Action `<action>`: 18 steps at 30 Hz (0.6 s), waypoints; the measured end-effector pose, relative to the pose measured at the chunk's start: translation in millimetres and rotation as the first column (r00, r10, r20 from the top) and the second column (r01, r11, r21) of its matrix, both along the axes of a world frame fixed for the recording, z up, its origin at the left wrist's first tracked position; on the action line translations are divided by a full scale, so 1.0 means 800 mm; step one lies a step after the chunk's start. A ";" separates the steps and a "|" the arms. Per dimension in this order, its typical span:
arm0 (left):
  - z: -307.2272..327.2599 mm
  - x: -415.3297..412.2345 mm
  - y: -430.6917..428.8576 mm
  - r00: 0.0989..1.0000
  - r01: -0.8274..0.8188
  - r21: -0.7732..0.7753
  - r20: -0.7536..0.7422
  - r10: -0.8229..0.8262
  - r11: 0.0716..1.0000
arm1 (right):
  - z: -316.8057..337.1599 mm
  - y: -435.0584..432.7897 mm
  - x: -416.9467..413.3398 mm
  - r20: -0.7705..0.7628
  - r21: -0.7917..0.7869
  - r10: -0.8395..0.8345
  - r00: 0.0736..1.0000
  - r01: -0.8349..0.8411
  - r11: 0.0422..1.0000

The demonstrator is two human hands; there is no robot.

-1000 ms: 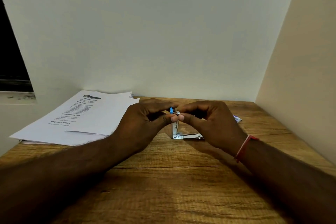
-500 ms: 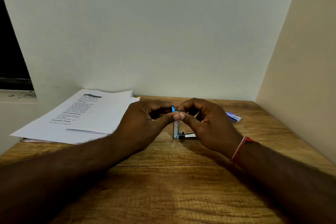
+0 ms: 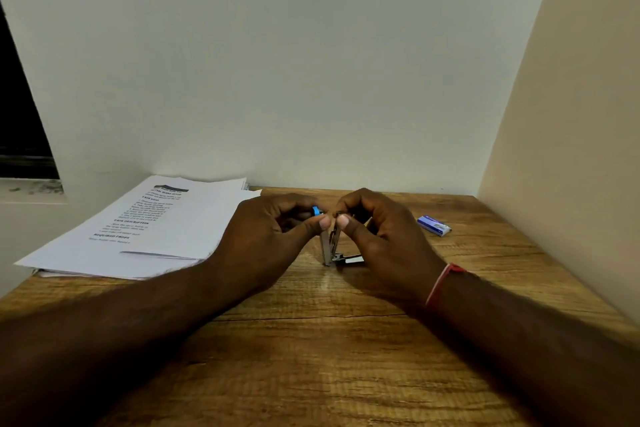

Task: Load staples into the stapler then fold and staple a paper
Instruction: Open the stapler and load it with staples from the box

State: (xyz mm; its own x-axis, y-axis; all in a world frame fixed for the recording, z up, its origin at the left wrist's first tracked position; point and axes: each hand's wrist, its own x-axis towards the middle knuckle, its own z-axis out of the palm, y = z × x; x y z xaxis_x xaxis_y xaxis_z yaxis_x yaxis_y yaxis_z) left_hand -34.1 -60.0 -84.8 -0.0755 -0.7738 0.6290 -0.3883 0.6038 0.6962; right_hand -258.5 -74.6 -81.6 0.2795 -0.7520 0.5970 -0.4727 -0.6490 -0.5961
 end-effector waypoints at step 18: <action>0.000 0.038 -0.012 0.892 -0.010 0.129 0.449 -0.049 0.992 | 0.012 -0.032 -0.062 -0.006 0.273 0.072 0.997 -0.068 0.960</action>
